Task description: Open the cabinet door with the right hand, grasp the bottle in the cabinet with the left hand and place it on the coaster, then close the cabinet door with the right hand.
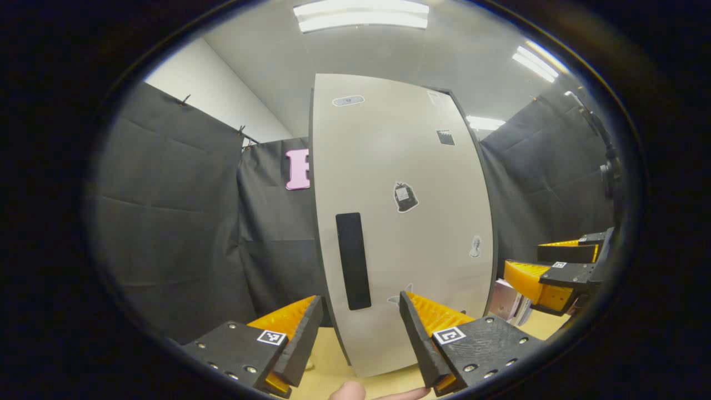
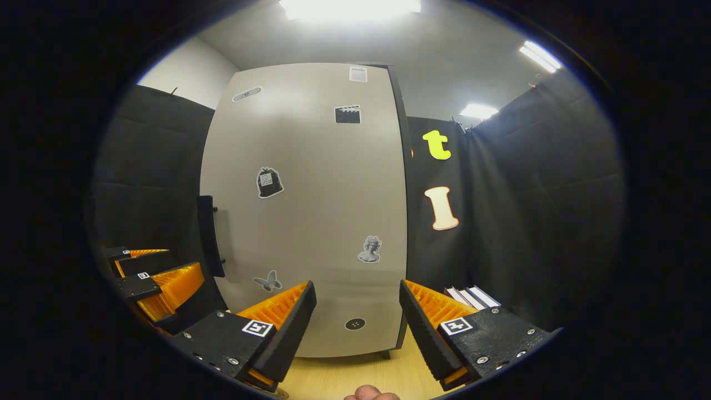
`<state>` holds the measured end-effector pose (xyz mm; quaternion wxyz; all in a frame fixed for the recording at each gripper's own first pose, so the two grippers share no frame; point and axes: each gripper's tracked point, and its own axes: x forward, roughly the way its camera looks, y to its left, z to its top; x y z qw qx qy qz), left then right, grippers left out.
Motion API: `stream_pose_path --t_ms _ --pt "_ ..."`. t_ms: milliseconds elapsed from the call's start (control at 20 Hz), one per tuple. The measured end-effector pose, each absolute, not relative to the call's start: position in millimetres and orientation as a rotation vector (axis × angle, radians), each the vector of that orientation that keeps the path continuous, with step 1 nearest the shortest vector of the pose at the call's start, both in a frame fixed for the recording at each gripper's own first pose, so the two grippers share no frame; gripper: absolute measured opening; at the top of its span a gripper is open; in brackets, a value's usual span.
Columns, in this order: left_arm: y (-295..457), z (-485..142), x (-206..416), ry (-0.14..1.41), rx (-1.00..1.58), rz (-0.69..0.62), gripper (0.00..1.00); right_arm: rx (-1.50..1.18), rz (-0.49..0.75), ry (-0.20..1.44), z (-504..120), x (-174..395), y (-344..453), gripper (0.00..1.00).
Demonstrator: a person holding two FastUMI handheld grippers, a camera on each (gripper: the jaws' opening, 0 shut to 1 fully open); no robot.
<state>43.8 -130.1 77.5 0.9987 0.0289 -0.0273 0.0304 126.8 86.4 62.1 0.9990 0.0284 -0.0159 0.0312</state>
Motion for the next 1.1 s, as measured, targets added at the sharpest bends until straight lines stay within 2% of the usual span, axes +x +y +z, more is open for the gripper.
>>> stream_pose_path --t_ms 1100 --pt "-125.1 70.4 49.3 -0.033 0.058 0.056 0.80 0.058 0.066 -0.020 56.4 126.2 91.3 0.94"
